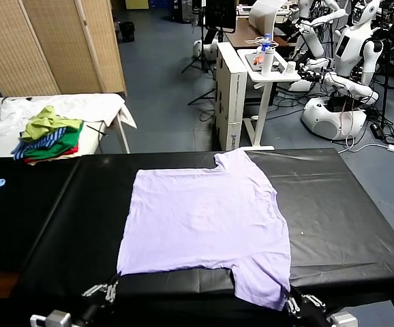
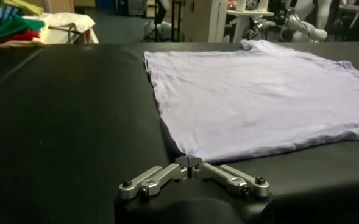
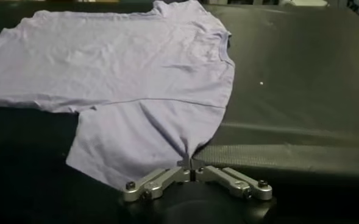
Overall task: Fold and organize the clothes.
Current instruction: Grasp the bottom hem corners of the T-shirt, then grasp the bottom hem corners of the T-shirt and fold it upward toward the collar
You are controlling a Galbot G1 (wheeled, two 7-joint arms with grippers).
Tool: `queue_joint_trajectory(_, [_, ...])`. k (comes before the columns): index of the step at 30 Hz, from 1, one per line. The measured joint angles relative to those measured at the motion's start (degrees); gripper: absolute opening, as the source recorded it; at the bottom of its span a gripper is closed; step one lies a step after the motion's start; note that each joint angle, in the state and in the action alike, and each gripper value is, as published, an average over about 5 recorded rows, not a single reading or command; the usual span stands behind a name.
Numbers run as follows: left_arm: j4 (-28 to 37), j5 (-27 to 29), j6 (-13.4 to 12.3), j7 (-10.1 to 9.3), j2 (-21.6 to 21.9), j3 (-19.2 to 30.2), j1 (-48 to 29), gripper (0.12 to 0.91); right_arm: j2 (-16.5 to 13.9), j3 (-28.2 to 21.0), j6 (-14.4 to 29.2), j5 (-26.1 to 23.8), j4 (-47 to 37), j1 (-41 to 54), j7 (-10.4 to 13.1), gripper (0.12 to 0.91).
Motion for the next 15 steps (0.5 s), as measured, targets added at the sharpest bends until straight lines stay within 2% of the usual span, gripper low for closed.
queue_joint_trajectory(15, [-4.9,0.0,-2.0,-0.18,0.9,-5.6,7.4,0.146,-1.0,0.9,0.5,0.6,4.2,-4.2,0.6,0.139])
